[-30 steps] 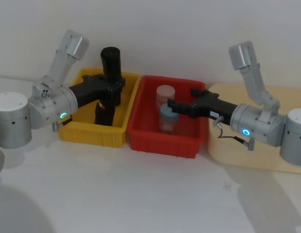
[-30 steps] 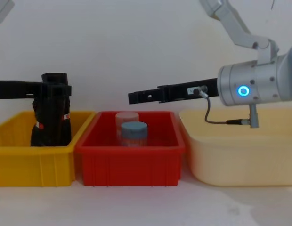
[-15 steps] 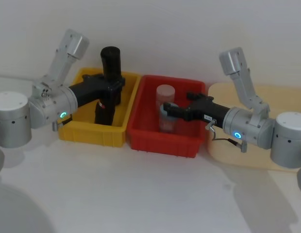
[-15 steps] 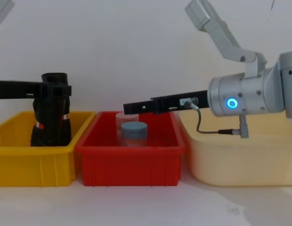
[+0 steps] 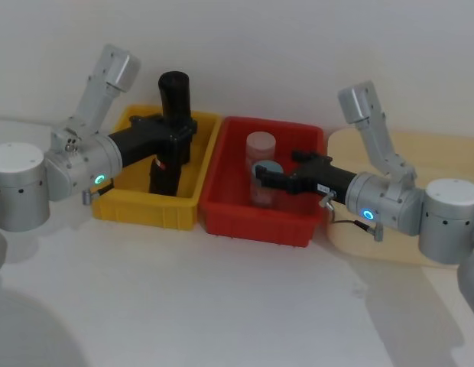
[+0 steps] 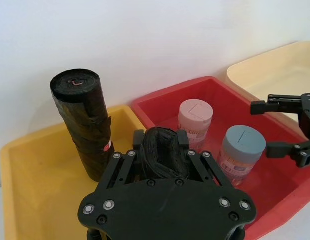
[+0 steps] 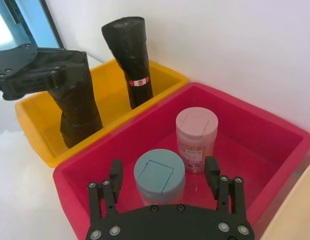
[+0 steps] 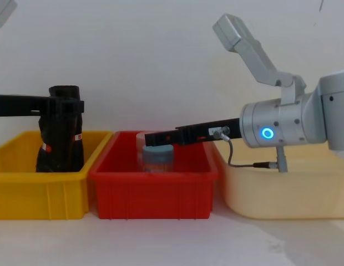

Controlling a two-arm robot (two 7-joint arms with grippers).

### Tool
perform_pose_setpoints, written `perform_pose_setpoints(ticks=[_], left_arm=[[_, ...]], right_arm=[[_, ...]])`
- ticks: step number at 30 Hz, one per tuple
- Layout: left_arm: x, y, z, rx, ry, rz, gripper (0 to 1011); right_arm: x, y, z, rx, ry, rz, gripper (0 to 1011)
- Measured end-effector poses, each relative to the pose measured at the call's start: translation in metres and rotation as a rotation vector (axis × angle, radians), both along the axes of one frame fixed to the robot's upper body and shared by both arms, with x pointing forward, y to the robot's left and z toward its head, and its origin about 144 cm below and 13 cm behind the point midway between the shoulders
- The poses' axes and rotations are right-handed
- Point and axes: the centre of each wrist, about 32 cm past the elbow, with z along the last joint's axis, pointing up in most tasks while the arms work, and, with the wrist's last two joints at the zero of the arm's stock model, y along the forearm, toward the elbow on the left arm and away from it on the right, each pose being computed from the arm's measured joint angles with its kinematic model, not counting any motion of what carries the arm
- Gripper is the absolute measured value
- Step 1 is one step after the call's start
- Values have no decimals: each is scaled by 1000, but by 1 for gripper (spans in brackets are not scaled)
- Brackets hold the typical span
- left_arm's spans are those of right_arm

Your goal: Pick up the garbage bag with the one hand and transfer it to the other hand.

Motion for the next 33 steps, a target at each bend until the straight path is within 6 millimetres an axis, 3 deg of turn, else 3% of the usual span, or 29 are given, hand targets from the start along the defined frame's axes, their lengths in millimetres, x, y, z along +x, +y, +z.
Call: perform_pose_setpoints(ticks=[33], left_arm=[[0, 0, 0, 0, 0, 0, 359]], right_arm=[[7, 10, -9, -25, 16, 21, 1000]])
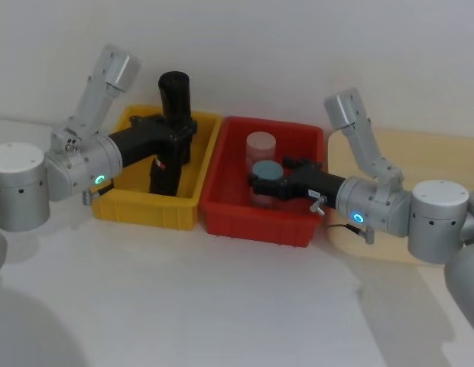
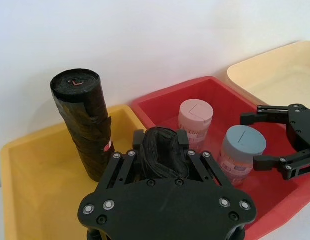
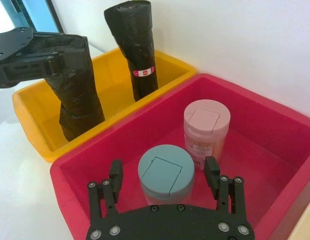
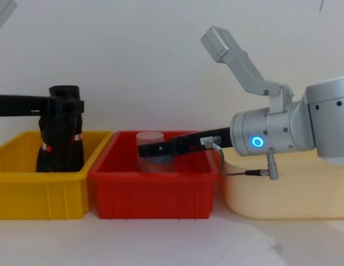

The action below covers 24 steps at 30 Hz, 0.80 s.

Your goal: Pick up the garbage bag with the one hand and transfer it to the other hand.

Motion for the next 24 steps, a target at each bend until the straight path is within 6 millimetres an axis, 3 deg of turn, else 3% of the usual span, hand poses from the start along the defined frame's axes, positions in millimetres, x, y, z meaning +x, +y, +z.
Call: perform_pose_setpoints(ticks=[11, 24], left_arm=[[0, 0, 0, 0, 0, 0, 359], [0, 0, 0, 0, 0, 0, 359]], right_arm=[[0, 2, -1, -2, -3, 0, 995], [0, 3, -2, -2, -5, -1, 672]])
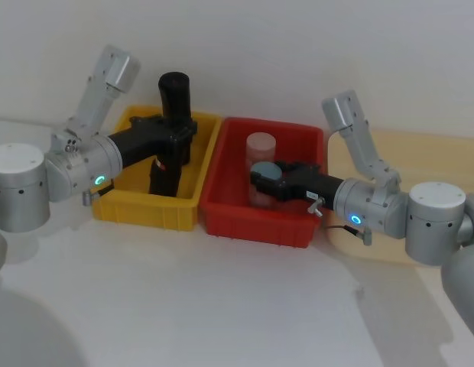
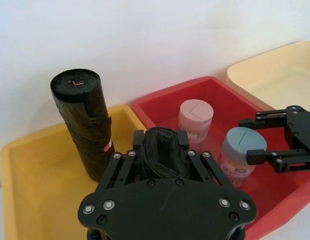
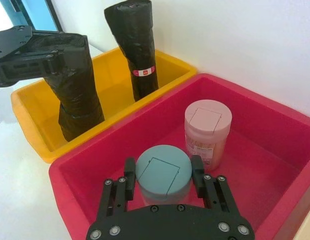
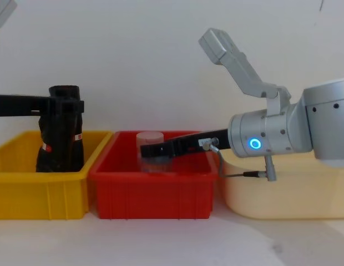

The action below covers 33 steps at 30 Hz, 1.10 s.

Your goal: Pick up the garbage bag with the one hand and transfer it to the other hand.

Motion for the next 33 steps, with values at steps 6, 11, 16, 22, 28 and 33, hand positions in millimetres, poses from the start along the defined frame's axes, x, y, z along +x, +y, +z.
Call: perform_pose_setpoints(ticks=[6, 11, 16, 22, 28, 33], left_arm=[[0, 0, 0, 0, 0, 0, 359], [0, 0, 0, 0, 0, 0, 359], [0, 0, 0, 0, 0, 0, 359], [-1, 0, 0, -1, -5, 3, 359], [-6, -2, 8, -10, -41, 13, 359], [-12, -4, 20, -21, -86, 17, 359]], right_arm=[[0, 0, 0, 0, 0, 0, 646], [0, 0, 0, 0, 0, -1, 647], [0, 0, -1, 1, 0, -1, 646], [-2, -1, 1, 10, -3, 8, 646], [-6, -2, 8, 50, -21, 35, 647], [-11, -2, 20, 89, -55, 57, 646]])
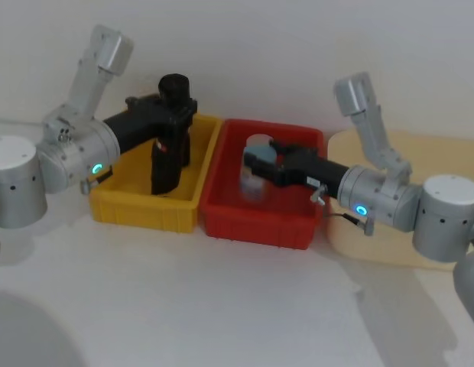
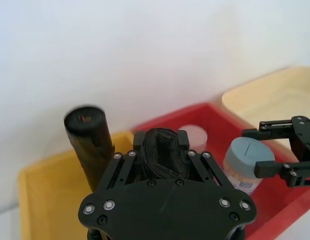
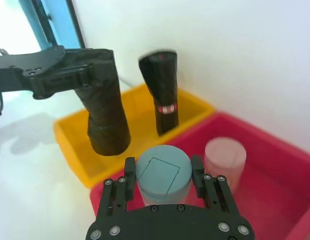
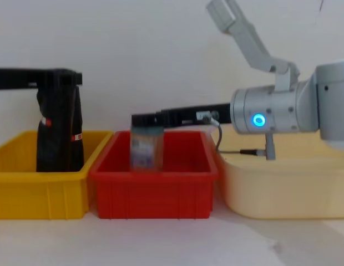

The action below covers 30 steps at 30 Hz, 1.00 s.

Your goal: Pick up the garbage bag with the one hand and transfer it to the other hand.

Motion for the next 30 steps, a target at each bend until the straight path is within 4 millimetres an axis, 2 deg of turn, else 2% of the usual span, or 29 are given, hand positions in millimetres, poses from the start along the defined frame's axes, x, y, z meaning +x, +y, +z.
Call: perform_pose_setpoints(ticks=[12, 20, 30], left_arm=[[-9, -13, 44, -57, -119, -20, 359], [-4, -24, 70, -127, -143, -88, 359], [10, -47, 85, -207, -115, -206, 359]], right_arm=[[-10, -11, 40, 99, -114, -19, 647], [-19, -36, 65, 134, -171, -106, 646], [-37, -75, 75, 142, -195, -241, 647]])
